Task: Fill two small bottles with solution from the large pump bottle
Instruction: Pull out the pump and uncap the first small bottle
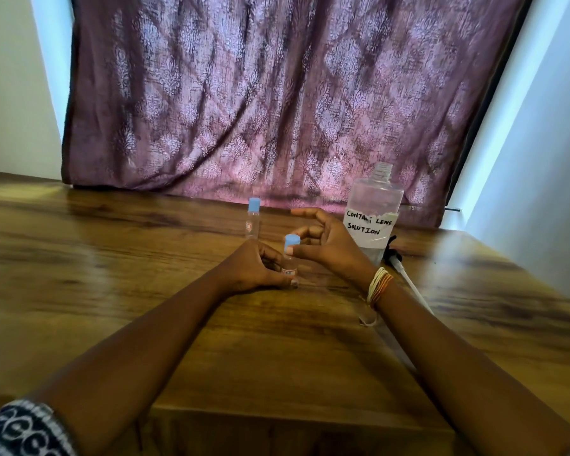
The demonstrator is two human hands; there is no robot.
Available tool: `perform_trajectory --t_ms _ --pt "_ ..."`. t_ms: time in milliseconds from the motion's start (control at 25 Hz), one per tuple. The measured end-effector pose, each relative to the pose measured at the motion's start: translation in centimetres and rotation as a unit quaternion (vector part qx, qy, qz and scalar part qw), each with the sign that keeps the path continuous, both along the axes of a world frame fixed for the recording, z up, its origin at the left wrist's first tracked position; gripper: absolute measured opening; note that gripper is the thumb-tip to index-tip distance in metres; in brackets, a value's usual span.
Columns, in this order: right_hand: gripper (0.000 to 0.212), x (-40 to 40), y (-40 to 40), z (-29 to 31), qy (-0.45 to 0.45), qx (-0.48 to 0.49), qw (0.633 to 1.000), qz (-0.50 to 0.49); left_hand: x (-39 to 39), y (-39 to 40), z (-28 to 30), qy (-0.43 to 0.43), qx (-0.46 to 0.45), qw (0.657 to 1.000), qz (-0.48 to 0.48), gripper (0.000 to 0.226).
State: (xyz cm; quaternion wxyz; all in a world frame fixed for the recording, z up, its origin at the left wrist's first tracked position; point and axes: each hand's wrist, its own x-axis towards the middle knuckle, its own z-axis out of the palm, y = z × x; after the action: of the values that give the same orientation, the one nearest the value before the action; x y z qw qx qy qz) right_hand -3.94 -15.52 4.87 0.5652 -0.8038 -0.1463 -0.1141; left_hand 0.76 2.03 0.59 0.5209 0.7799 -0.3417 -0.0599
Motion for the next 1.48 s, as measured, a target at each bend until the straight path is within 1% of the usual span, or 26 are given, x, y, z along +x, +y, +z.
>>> perform_trajectory --t_ms 80,120,200,240,280,360,440,520,600,680,760,800,920,960,1040,1120,1200,1280,1400,1440,1480 --pt "0.065 -0.3 0.0 0.3 0.033 0.02 0.998 0.049 0.3 0.0 -0.2 -0.005 -0.007 1.0 0.003 0.024" --pt "0.069 -0.4 0.2 0.3 0.045 0.02 0.997 0.059 0.4 0.1 -0.2 -0.01 -0.006 1.0 0.004 0.023" --pt "0.078 -0.1 0.5 0.1 0.047 0.003 0.998 0.032 0.6 0.2 -0.3 -0.016 -0.003 1.0 -0.003 0.022" --pt "0.078 0.0 0.4 0.1 0.037 -0.005 0.999 0.015 0.6 0.2 -0.3 -0.012 -0.003 1.0 -0.003 0.022" --pt "0.076 0.0 0.2 0.1 0.031 -0.008 0.999 0.009 0.4 0.1 -0.2 -0.009 -0.004 1.0 -0.004 0.023" --pt "0.069 0.0 -0.4 0.3 0.043 0.008 0.998 0.043 0.3 0.0 -0.1 -0.004 -0.007 1.0 -0.01 0.024" --pt "0.067 -0.1 -0.5 0.3 0.06 0.019 0.996 0.066 0.3 -0.1 -0.1 -0.01 -0.01 1.0 -0.006 0.025" --pt "0.068 0.0 -0.1 0.0 0.039 -0.019 0.999 0.016 0.6 0.0 -0.3 -0.016 -0.01 1.0 -0.005 0.026" --pt "0.061 0.1 -0.1 -0.2 -0.001 -0.051 0.998 -0.03 0.6 0.0 -0.4 -0.018 -0.012 1.0 -0.004 0.027" --pt "0.052 0.1 -0.4 -0.1 -0.009 -0.044 0.999 -0.009 0.5 0.0 -0.5 -0.019 -0.019 1.0 -0.002 0.028" --pt "0.053 -0.1 -0.6 0.1 0.003 -0.032 0.999 0.041 0.6 -0.1 -0.5 -0.017 -0.019 1.0 0.001 0.028" --pt "0.055 -0.1 -0.6 0.1 0.001 -0.04 0.998 0.046 0.7 -0.1 -0.6 -0.02 -0.016 1.0 0.003 0.028" --pt "0.052 -0.1 -0.3 -0.1 -0.015 -0.056 0.998 0.002 0.8 0.0 -0.5 -0.029 -0.005 1.0 0.0 0.039" --pt "0.05 -0.1 -0.4 0.0 -0.017 -0.052 0.998 -0.007 0.8 0.0 -0.5 -0.027 -0.004 1.0 0.001 0.037" --pt "0.048 0.1 -0.9 0.1 -0.014 -0.04 0.999 0.006 0.6 0.0 -0.4 -0.016 -0.01 1.0 -0.002 0.028" --pt "0.048 0.1 -1.1 0.2 0.002 -0.027 0.999 0.046 0.6 0.0 -0.3 -0.014 -0.011 1.0 -0.003 0.028" --pt "0.048 0.1 -0.8 0.0 0.007 -0.029 0.998 0.052 0.7 0.0 -0.4 -0.016 -0.004 1.0 -0.003 0.03" --pt "0.04 0.1 -0.4 0.0 -0.003 0.002 1.0 0.027 0.8 0.0 -0.5 -0.011 -0.001 1.0 0.005 0.033" --pt "0.029 0.6 -0.7 0.2 0.005 0.135 0.991 -0.007 0.7 0.0 -0.4 -0.001 -0.01 1.0 -0.001 0.034" --pt "0.027 0.9 -1.0 0.2 0.005 0.157 0.987 -0.025 0.6 0.0 -0.4 0.0 -0.009 1.0 -0.003 0.034" --pt "0.025 1.3 -1.3 -0.1 -0.004 0.141 0.988 -0.055 0.6 0.0 -0.3 0.003 -0.005 1.0 -0.006 0.034"
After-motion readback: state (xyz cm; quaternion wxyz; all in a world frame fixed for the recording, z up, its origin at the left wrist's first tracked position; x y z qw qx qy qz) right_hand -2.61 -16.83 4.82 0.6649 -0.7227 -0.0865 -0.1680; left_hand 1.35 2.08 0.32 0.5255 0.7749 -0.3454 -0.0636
